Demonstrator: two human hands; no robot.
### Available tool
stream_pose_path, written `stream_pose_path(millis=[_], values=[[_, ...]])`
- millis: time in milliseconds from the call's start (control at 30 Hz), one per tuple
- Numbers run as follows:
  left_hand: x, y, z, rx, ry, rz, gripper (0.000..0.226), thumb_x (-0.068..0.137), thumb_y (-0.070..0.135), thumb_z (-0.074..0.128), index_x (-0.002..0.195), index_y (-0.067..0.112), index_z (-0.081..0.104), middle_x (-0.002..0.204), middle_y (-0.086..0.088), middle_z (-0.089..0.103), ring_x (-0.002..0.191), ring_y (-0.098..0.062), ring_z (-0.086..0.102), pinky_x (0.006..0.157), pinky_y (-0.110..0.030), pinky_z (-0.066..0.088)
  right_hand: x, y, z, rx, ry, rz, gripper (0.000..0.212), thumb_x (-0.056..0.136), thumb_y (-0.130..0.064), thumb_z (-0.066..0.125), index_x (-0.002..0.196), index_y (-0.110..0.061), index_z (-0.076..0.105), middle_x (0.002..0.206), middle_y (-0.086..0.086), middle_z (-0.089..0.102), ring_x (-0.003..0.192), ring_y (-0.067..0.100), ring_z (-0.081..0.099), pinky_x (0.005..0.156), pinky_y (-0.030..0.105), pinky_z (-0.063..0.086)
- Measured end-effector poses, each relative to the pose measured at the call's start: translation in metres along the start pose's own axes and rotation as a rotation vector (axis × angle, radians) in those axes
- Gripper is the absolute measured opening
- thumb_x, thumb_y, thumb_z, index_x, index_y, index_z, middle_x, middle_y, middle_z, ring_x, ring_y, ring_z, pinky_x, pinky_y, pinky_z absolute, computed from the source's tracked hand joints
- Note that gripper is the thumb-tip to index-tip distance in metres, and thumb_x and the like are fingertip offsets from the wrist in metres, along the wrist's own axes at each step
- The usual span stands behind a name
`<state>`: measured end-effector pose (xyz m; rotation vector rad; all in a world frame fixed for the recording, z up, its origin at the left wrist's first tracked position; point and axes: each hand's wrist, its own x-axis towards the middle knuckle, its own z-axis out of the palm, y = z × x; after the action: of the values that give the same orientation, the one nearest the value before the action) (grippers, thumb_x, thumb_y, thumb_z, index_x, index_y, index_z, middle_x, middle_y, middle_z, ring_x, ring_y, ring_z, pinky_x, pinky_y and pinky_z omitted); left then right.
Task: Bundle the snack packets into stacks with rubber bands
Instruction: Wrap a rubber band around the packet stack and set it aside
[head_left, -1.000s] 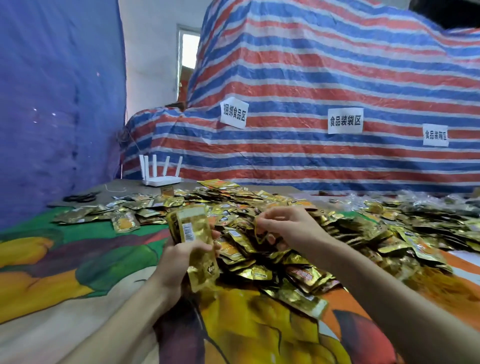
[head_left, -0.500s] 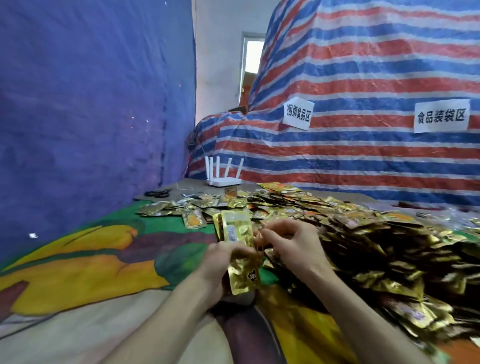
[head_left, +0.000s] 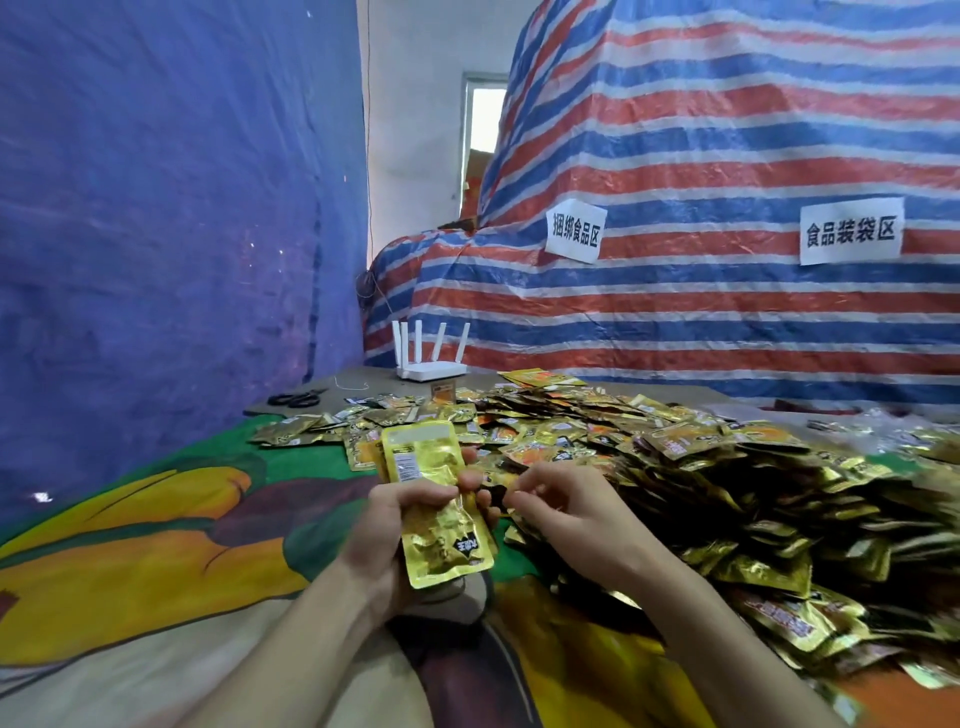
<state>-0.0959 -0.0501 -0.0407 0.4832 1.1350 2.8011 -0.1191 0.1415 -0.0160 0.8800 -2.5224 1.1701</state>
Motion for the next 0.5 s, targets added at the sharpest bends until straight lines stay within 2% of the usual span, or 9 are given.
stream_pose_path(millis=[33,100,167,233,300,367,433,500], values=[[-0.001,0.001,0.000,-0.029,-0.013,0.006,0.048,0.065,-0.007,0.057,0.112,0.001,0.065,0.084,-0.011,0.061,0.075,-0.028,0.063,0.077,-0.044,0.056,-0.001,-0.004,0.000,0.184,-0.034,0.009,0.013,0.094,-0.028,0.065,0.087,-0.018,0.071,0.082,-0.007,0.068,0.076,0.005,0.062,0.065,0.015,0.045],[-0.003,0.004,0.002,-0.076,-0.035,0.000,0.045,0.069,-0.004,0.053,0.113,0.003,0.060,0.082,-0.008,0.056,0.073,-0.025,0.060,0.077,-0.042,0.054,-0.002,-0.011,-0.001,0.709,-0.058,0.021,0.013,0.081,-0.017,0.059,0.076,-0.009,0.067,0.077,0.003,0.069,0.077,0.011,0.067,0.069,0.020,0.050],[-0.004,0.002,0.003,-0.090,-0.065,-0.013,0.041,0.070,-0.003,0.051,0.107,0.002,0.065,0.081,-0.008,0.055,0.072,-0.024,0.060,0.075,-0.041,0.056,-0.004,-0.017,-0.004,1.173,-0.112,0.022,0.014,0.072,-0.009,0.052,0.069,-0.007,0.065,0.071,0.011,0.065,0.078,0.024,0.068,0.074,0.029,0.054],[-0.006,0.000,0.005,-0.083,-0.089,-0.035,0.038,0.068,-0.003,0.053,0.100,0.001,0.074,0.079,-0.008,0.057,0.071,-0.024,0.063,0.075,-0.041,0.058,-0.007,-0.020,-0.005,1.419,-0.164,0.023,0.019,0.073,-0.006,0.047,0.071,-0.006,0.066,0.065,0.010,0.059,0.073,0.029,0.067,0.076,0.036,0.057],[-0.007,-0.001,0.007,-0.072,-0.117,-0.064,0.037,0.065,-0.005,0.059,0.098,0.001,0.075,0.080,-0.009,0.060,0.072,-0.025,0.065,0.076,-0.042,0.059,-0.007,-0.021,-0.004,1.512,-0.177,0.047,0.025,0.077,0.002,0.050,0.094,0.002,0.068,0.064,0.009,0.056,0.059,0.027,0.067,0.064,0.038,0.060],[-0.007,-0.002,0.007,-0.033,-0.108,-0.108,0.033,0.062,-0.004,0.064,0.093,0.000,0.075,0.083,-0.013,0.062,0.074,-0.029,0.065,0.074,-0.044,0.059,-0.006,-0.022,-0.001,1.470,-0.179,0.098,0.045,0.080,0.005,0.058,0.124,-0.001,0.062,0.075,0.013,0.066,0.052,0.022,0.066,0.054,0.032,0.058],[-0.006,-0.004,0.008,0.042,-0.047,-0.155,0.022,0.067,0.001,0.059,0.084,0.000,0.073,0.084,-0.017,0.063,0.071,-0.031,0.065,0.070,-0.042,0.058,-0.004,-0.020,0.005,1.287,-0.139,0.133,0.048,0.087,0.008,0.056,0.131,-0.010,0.061,0.101,0.018,0.075,0.055,0.019,0.066,0.049,0.025,0.055],[-0.002,-0.007,0.008,0.086,0.038,-0.151,0.025,0.072,0.002,0.053,0.083,0.001,0.076,0.082,-0.018,0.066,0.066,-0.031,0.065,0.064,-0.038,0.057,-0.003,-0.018,0.011,1.069,-0.033,0.139,0.048,0.092,0.012,0.054,0.130,-0.017,0.063,0.110,0.018,0.075,0.066,0.023,0.071,0.052,0.027,0.058]])
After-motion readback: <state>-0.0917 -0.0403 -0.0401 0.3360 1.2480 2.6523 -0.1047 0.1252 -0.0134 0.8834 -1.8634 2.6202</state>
